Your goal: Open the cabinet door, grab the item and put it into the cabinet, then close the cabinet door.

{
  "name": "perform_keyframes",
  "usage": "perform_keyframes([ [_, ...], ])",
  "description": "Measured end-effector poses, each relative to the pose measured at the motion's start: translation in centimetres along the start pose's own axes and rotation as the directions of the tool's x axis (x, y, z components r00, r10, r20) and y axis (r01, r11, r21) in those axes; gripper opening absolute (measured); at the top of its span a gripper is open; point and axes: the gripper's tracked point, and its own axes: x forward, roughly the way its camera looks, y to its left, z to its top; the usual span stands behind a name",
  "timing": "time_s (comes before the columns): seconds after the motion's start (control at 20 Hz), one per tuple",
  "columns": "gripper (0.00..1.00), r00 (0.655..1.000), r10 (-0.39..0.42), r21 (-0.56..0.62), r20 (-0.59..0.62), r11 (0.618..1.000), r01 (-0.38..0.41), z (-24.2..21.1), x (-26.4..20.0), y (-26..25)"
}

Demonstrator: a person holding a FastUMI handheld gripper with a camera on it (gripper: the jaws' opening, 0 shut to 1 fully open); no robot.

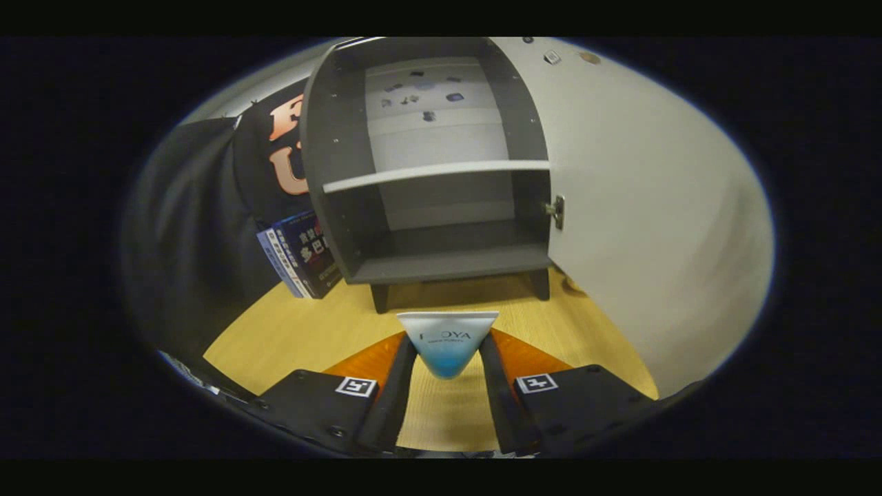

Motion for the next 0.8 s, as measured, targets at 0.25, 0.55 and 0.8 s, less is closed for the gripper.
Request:
perform_keyframes([
  [0.25,0.59,0.986,0.091,-0.072,0.142,0.994,-0.081,12.6,-1.4,4.5],
  [0.55,0.59,0.965,0.099,-0.082,0.242,0.993,-0.081,25.4,2.8,5.2],
  [0.8,0.59,0.963,0.051,-0.011,0.263,0.999,-0.050,31.6,10.4,3.4],
])
